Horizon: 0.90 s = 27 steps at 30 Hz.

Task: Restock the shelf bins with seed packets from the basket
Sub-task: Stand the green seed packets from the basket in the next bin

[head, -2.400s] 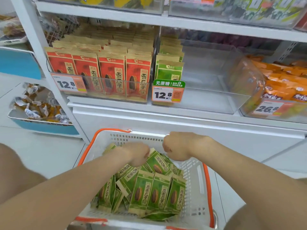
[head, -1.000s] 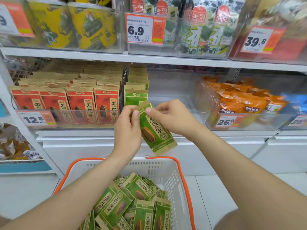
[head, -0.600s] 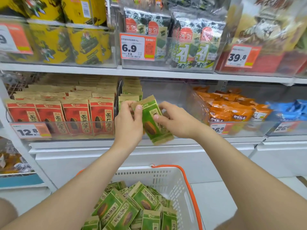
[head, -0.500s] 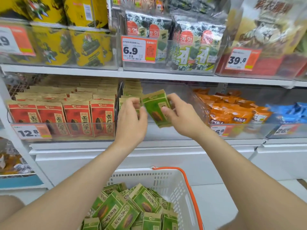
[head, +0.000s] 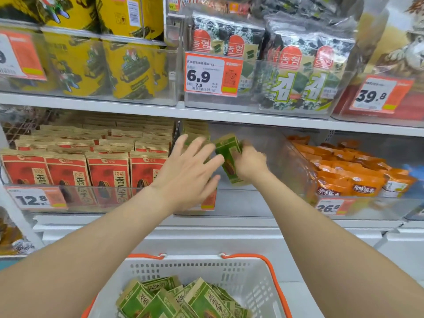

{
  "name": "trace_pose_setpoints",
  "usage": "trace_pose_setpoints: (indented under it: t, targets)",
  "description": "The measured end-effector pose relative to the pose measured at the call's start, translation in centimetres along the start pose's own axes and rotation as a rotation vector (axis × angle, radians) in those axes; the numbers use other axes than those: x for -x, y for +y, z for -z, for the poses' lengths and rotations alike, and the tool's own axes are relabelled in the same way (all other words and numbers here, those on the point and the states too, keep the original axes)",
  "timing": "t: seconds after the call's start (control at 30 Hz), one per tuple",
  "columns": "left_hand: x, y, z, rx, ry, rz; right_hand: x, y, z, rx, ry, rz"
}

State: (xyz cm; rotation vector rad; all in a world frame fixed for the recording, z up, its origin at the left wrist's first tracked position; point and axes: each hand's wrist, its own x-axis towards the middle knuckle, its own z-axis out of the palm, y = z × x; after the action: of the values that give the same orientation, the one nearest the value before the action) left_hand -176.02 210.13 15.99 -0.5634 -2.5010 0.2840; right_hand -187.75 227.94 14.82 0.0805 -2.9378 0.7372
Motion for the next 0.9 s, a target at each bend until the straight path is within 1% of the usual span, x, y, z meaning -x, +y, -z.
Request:
trace_pose_setpoints:
  t: [0.07,0.13,0.23,0.33,0.43,0.57,0.63,0.73,0.8,0.9]
  targets:
    - [-0.5,0.0,-0.5,0.009,-0.031,-0.024,-2.1,-1.0,-0.8,-0.019,-0.030,-0.021]
    - [-1.5,0.1,-0.9,-0.031,-0.078,-0.070,-4.0,-1.7,-1.6,-0.119,-0.032,-0.065]
    - [-3.0,0.1,-0.9,-0.064,-0.090,-0.118,-6.7,-1.9,-2.6,-0.249,0.041,-0.132]
    - [-3.4,0.2,-1.6,-0.045,-0.115,-0.072,-8.2,-1.9,-3.4,-0.317,0.067,-0.123]
    - [-3.2,0.0,-2.4,-0.025,-0.085,-0.003,-8.6,-1.8,-4.4,-0.398,0.076,-0.105]
    - [-2.9,0.0,-2.7,-0.031,-0.059,0.037,-8.7,-1.7,-4.9,-0.384,-0.008,-0.037]
    - [-2.8,0.3,-2.8,-0.028,-0.046,0.050,-8.4,-1.4,-4.5,-0.367,-0.095,-0.020]
    - [-2.4,0.5,-2.8,0.010,-0.053,0.053,-7.8,-0.7,-3.8,-0.373,-0.225,-0.090]
    - [-1.9,0.5,-2.8,0.033,-0.026,0.032,-7.6,-0.4,-3.4,-0.339,-0.225,-0.118]
    - [-0.9,0.6,-2.1,0.149,0.095,0.029,-7.1,-0.6,-2.5,-0.236,-0.204,-0.122]
